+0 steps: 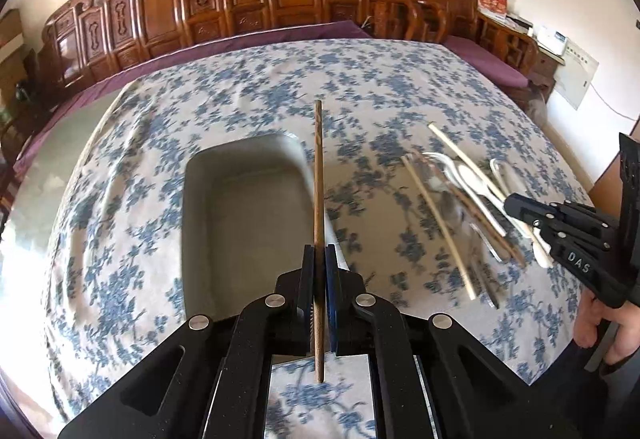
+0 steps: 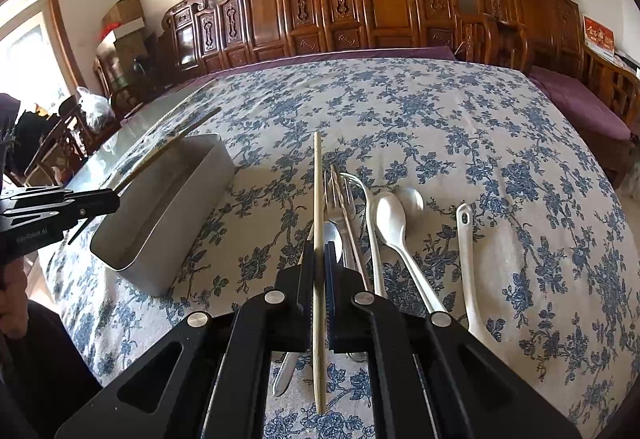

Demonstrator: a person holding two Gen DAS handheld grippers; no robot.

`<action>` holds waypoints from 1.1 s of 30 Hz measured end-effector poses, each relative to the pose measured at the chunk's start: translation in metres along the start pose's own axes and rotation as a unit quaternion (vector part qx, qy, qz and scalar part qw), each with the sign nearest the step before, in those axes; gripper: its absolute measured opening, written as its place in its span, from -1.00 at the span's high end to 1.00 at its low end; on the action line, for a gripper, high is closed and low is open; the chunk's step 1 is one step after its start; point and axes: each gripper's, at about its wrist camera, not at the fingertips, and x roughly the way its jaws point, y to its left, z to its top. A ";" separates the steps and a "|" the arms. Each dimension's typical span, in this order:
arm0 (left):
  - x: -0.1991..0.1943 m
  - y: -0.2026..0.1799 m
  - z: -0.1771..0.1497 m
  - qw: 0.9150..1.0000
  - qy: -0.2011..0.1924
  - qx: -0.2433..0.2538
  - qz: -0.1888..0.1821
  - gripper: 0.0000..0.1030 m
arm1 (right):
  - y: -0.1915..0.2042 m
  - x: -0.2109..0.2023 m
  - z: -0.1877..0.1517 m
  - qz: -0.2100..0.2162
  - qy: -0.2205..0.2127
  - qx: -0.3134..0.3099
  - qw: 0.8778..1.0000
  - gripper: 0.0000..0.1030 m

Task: Organize utensils
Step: 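Carry the chopstick into the grey tray and open the left gripper while the right holds its chopstick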

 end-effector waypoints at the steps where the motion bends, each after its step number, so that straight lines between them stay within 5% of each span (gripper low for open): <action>1: 0.001 0.005 -0.001 1.000 0.004 -0.002 0.001 0.92 | 0.000 0.001 0.000 0.000 0.000 0.000 1.000 0.88; 15: 0.029 0.039 -0.015 0.999 0.046 -0.026 0.006 0.92 | 0.009 0.013 -0.004 -0.004 0.013 -0.011 1.000 0.88; 33: 0.029 0.066 -0.017 0.998 0.015 -0.061 -0.011 0.91 | 0.057 0.010 0.012 0.001 0.019 -0.056 0.998 0.88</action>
